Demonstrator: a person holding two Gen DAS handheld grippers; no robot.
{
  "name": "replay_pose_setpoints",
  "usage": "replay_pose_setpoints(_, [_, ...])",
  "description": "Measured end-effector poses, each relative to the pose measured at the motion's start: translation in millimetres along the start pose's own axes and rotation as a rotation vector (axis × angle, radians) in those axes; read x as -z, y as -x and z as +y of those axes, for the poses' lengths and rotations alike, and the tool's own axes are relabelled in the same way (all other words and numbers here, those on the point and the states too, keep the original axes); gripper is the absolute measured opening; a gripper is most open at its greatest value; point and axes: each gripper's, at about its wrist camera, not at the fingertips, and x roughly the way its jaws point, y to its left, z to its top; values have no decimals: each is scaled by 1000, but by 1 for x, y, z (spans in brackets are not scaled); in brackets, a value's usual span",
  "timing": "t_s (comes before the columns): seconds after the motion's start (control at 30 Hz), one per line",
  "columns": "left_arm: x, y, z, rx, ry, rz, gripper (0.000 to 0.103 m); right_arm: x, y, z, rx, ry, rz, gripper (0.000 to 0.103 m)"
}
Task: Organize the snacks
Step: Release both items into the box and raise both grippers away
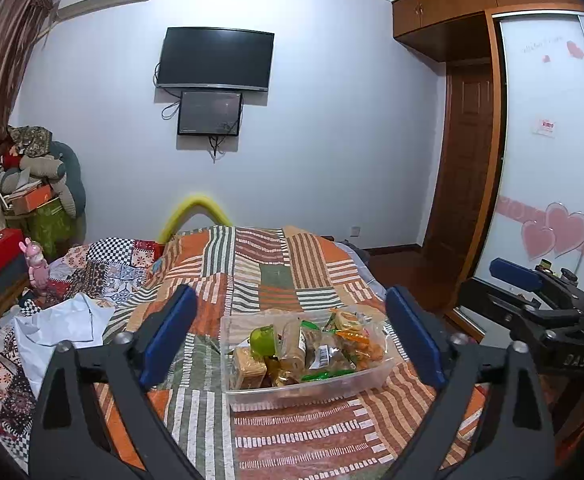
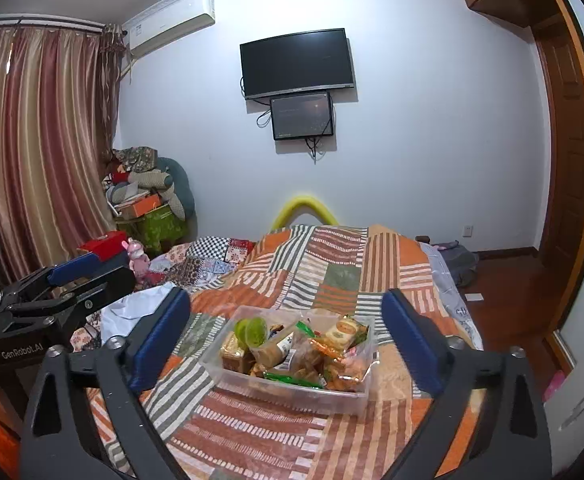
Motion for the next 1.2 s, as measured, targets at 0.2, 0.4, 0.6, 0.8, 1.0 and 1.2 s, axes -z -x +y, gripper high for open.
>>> replay_pose_setpoints(0.2, [3,5,-2,-12,-10,-7,103,1,2,3,23,17,-3,103])
replay_pose_setpoints(0.4, [5,5,-2,-11,-4,-7,103,5,6,2,25,10,-3,103])
replay_pose_setpoints(0.6, [6,4,-3,-10,-6,-6,103,6,8,2,31,9,-6,103])
replay_pose_setpoints(0.8, [7,5,-3,-10,-10,-5,103,7,10,0,37,5,-9,103])
replay_pose_setpoints(1.0, [9,5,-4,-5,-16,-8,103,7,11,-1,44,3,-13,103])
replay_pose_setpoints(1.2, [9,5,-6,3,-20,-10,103,6,13,-2,50,-1,-14,103])
